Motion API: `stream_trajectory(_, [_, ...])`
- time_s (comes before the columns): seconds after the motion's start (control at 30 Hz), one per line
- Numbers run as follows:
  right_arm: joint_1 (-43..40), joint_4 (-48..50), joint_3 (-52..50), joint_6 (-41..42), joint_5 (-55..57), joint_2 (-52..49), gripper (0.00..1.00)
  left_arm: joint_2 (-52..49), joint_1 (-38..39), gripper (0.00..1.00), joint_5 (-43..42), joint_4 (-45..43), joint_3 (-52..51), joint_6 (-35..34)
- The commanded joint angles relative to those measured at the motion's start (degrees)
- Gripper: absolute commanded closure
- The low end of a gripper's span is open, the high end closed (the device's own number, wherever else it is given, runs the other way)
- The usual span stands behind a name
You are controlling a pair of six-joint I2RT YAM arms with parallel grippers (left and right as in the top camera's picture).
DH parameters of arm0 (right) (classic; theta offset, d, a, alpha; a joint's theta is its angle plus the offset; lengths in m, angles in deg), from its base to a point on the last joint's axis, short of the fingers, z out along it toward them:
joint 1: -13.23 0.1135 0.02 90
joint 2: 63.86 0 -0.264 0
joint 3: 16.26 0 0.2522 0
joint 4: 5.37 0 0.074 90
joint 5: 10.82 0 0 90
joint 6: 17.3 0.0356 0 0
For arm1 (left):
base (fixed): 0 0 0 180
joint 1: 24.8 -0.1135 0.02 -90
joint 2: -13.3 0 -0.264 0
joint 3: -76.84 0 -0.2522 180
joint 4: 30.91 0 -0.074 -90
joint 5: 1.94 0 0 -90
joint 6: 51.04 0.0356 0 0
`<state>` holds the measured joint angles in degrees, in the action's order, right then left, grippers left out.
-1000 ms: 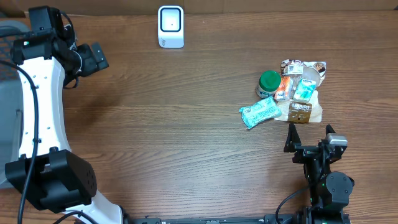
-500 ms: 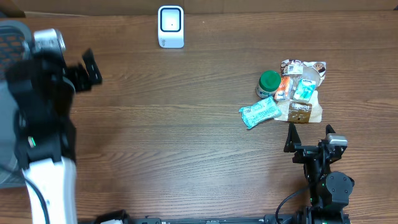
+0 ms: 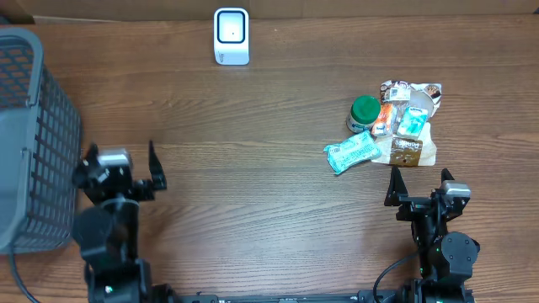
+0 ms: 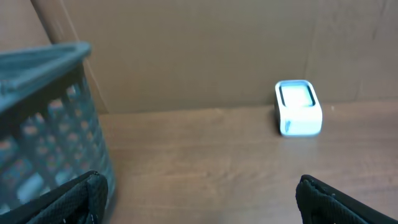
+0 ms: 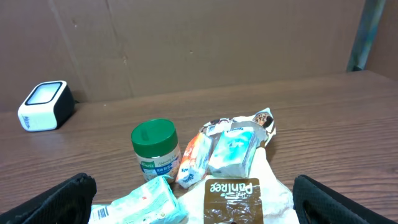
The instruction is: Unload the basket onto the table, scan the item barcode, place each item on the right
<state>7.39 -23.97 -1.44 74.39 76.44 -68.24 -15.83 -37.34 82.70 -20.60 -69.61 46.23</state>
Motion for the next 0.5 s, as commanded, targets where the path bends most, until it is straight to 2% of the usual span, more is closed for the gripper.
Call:
stream_trajectory(0.0, [0.4, 0.2, -0.6, 0.0, 0.2, 0.3, 0.0, 6.8, -0.2, 0.0, -0.4, -0.5, -6.1, 1.7])
stream_trajectory(0.37, [0.4, 0.2, -0.6, 0.0, 0.2, 0.3, 0.0, 18.7, 0.3, 0.0, -0.2, -2.4, -19.3, 2.6])
stream_trajectory(0.47, [0.4, 0.2, -0.6, 0.0, 0.2, 0.3, 0.0, 21.5, 0.6, 0.0, 0.0, 1.3, -19.5, 3.3])
